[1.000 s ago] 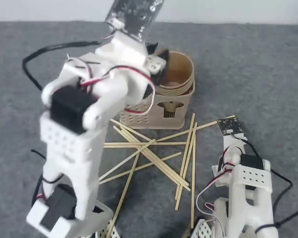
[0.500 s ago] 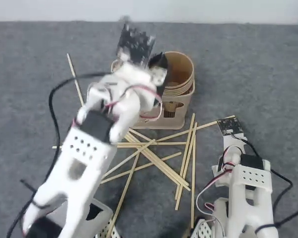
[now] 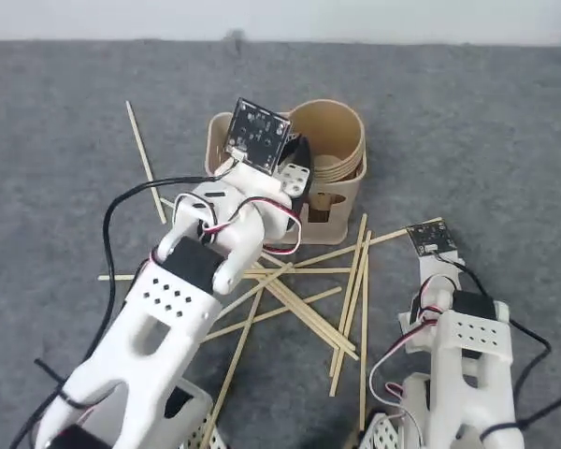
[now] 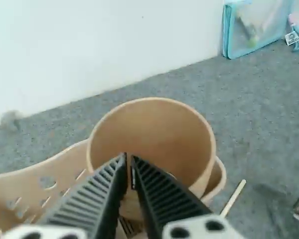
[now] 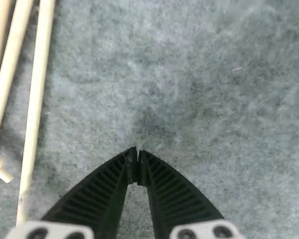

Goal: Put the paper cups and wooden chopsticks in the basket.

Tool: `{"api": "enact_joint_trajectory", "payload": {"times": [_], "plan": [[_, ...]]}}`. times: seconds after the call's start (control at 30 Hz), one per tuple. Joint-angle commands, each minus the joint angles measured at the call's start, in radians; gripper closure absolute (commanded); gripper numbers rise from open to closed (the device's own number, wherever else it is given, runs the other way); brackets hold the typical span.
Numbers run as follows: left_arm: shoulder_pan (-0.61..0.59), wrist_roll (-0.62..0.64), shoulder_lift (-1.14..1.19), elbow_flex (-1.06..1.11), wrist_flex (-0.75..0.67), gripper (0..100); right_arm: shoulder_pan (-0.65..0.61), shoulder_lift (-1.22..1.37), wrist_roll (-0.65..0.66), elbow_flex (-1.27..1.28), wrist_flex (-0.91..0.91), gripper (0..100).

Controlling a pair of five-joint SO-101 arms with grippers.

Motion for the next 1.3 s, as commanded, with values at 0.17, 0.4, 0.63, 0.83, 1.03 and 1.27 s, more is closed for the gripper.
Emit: {"api": "enact_joint_trajectory", "payload": {"times": [0.17, 0.4, 0.63, 0.83, 1.03, 1.27], "plan": [[-0.074, 0.009, -0.181, -0.205, 0.221, 99, 0.002, -0.025, 0.012, -0.006, -0.005, 99.1], [-0.265, 0.009, -0.453, -0.177, 0.496, 99, 0.002, -0.025, 0.011, -0.006, -0.007, 99.0], [-0.546, 0.008, -0.657, 0.111, 0.499, 99, -0.021, -0.022, 0.011, -0.006, -0.012, 98.9], [-0.707, 0.003, -0.729, 0.415, 0.465, 99, -0.053, -0.021, -0.023, -0.012, -0.022, 97.0], [-0.804, -0.115, -0.729, 0.694, 0.311, 99, -0.097, -0.021, -0.026, -0.061, 0.022, 84.6], [-0.853, -0.129, -0.73, 0.817, 0.192, 99, -0.286, -0.015, -0.112, -0.183, 0.053, 91.5]]}}
